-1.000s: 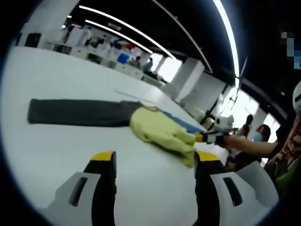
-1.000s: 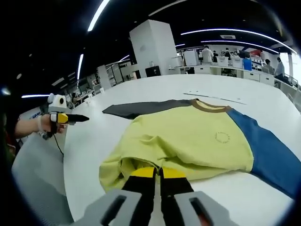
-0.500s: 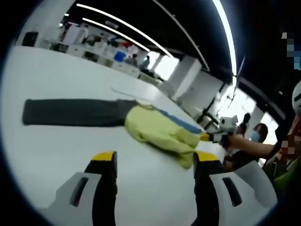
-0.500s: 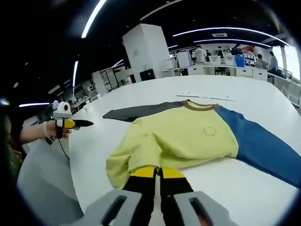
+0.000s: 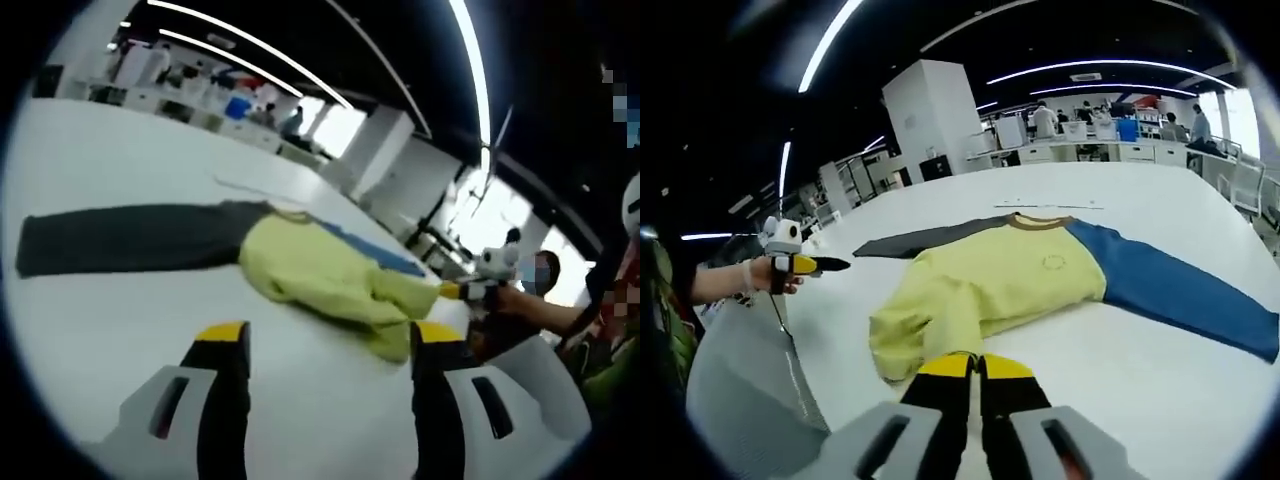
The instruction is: Fold the garment on the visible template until the final outline fits inside the template.
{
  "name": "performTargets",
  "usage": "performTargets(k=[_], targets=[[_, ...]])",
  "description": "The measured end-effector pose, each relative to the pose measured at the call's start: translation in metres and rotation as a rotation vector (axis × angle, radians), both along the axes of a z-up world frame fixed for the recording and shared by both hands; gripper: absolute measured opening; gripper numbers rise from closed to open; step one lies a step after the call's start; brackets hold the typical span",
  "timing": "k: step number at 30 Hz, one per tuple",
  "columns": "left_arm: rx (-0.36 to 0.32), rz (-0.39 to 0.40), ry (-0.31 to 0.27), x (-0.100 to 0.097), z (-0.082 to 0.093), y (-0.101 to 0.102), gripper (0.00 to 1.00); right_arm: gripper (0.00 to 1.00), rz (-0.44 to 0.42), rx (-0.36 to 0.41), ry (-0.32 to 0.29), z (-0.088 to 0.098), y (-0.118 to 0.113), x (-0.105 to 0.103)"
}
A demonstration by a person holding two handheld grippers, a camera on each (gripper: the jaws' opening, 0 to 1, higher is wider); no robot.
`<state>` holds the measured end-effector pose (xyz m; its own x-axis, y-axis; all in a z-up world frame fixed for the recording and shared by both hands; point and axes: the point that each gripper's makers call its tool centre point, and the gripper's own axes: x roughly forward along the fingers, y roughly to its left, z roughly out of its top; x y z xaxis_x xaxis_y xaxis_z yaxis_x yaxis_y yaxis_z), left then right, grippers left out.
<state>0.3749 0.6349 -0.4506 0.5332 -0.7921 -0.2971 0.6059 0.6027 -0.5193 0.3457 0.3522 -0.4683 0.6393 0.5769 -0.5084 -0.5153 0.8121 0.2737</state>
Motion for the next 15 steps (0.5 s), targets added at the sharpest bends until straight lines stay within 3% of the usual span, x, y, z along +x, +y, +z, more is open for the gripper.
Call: performTargets(k=[15], targets=[[-0.004, -0.081, 0.045, 0.012, -0.012, -0.035, 0.59, 0.0, -0.123, 0.04, 0.028, -0.005, -0.027, -0.033]])
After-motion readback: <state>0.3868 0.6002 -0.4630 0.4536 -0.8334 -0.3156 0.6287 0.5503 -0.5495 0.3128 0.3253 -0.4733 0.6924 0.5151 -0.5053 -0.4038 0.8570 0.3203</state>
